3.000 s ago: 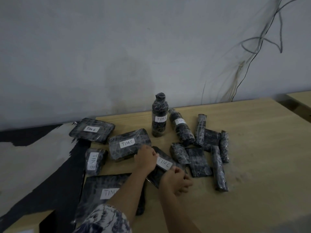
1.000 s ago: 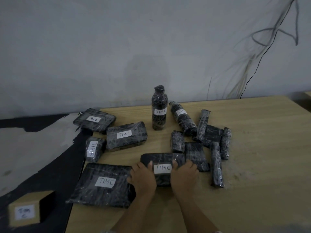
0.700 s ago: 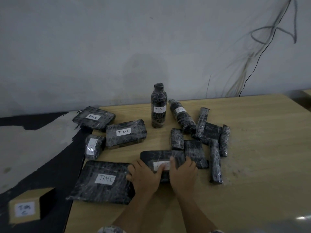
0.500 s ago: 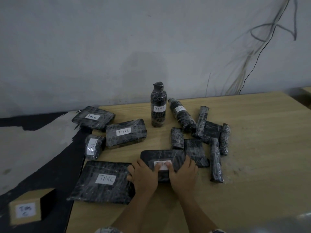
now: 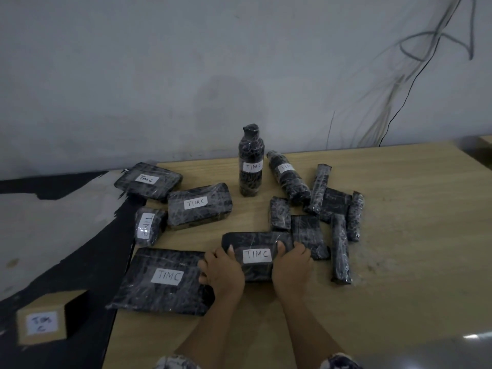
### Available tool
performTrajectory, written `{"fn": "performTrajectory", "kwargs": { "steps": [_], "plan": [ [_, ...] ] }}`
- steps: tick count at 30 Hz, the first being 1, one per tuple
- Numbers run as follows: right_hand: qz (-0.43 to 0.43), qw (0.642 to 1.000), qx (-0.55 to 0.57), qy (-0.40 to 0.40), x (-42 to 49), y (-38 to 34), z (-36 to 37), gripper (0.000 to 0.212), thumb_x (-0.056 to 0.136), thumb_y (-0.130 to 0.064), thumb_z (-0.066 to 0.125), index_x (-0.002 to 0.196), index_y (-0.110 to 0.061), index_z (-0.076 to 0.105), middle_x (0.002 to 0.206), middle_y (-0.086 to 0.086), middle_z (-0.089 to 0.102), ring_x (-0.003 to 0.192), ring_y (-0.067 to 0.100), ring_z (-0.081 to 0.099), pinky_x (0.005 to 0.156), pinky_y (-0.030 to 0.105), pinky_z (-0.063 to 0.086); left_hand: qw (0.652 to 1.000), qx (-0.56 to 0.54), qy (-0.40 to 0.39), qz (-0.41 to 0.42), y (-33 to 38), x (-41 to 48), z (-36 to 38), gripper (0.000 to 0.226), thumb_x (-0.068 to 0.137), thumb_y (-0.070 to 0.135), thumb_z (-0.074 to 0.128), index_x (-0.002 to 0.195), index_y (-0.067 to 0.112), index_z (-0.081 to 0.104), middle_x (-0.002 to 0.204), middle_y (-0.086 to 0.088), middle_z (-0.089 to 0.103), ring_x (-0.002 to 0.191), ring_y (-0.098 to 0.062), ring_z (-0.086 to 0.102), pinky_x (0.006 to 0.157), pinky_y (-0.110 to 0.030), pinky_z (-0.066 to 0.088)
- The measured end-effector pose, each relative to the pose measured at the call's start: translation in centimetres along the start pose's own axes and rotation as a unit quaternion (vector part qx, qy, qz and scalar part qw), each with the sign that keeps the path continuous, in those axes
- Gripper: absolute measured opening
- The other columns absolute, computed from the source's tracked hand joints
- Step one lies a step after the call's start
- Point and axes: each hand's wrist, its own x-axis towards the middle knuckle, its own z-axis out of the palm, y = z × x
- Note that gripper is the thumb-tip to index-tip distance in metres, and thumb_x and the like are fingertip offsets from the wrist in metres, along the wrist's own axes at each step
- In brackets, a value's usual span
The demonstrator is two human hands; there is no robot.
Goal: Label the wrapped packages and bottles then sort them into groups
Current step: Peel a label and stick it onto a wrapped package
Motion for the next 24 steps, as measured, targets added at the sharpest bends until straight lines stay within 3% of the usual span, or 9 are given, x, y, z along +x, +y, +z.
{"fn": "performTrajectory", "kwargs": {
  "steps": [4, 8, 10, 15, 24],
  "plan": [
    [-0.009, 0.999, 0.045, -0.007, 0.3, 0.7, 0.1, 0.05, 0.098, -0.038, 0.042, 0.132, -0.001, 0.044, 0.128, 0.017, 0.048, 0.118, 0.03, 0.045, 0.096, 0.036, 0.037, 0.999, -0.015, 0.008, 0.03, -0.4, -0.1, 0.1, 0.051, 0.099, 0.047, 0.022, 0.124, 0.01, 0.048, 0.13, -0.012, 0.041, 0.123, -0.03, 0.029, 0.099, -0.046, 0.028],
    [-0.045, 0.997, 0.054, -0.028, -0.6, 1.5, 0.2, 0.056, 0.096, -0.034, 0.049, 0.139, 0.0, 0.038, 0.134, 0.02, 0.044, 0.123, 0.034, 0.04, 0.1, 0.039, 0.034, 0.996, 0.02, -0.02, 0.083, -1.4, 0.0, 0.3, 0.078, 0.087, 0.067, 0.034, 0.139, 0.009, 0.029, 0.137, -0.009, 0.031, 0.124, -0.029, 0.026, 0.1, -0.042, 0.028],
    [-0.053, 0.997, 0.043, -0.038, -0.7, 1.8, 0.3, 0.055, 0.097, -0.031, 0.046, 0.141, 0.0, 0.036, 0.135, 0.021, 0.042, 0.122, 0.035, 0.04, 0.1, 0.04, 0.033, 0.996, 0.036, -0.026, 0.079, -1.4, 0.1, 0.3, 0.074, 0.091, 0.062, 0.031, 0.142, 0.009, 0.025, 0.141, -0.009, 0.029, 0.126, -0.029, 0.025, 0.101, -0.042, 0.027],
    [-0.059, 0.995, 0.012, -0.074, -0.6, 1.7, -0.1, 0.051, 0.099, -0.016, 0.039, 0.146, -0.002, 0.026, 0.138, 0.018, 0.038, 0.121, 0.033, 0.038, 0.101, 0.037, 0.031, 0.995, 0.067, -0.001, 0.077, -1.4, 0.1, 0.2, 0.047, 0.102, 0.037, 0.023, 0.138, 0.01, 0.036, 0.138, -0.007, 0.035, 0.121, -0.027, 0.032, 0.095, -0.04, 0.034],
    [-0.073, 0.982, -0.103, -0.142, 0.1, 1.1, -1.7, 0.067, 0.096, -0.017, 0.044, 0.15, -0.005, 0.006, 0.15, 0.015, 0.021, 0.134, 0.031, 0.028, 0.111, 0.034, 0.025, 0.988, 0.103, -0.078, 0.081, -0.4, 0.8, -1.8, 0.039, 0.103, 0.023, 0.023, 0.14, 0.012, 0.031, 0.144, -0.007, 0.03, 0.129, -0.028, 0.025, 0.102, -0.041, 0.025]
  ]
}}
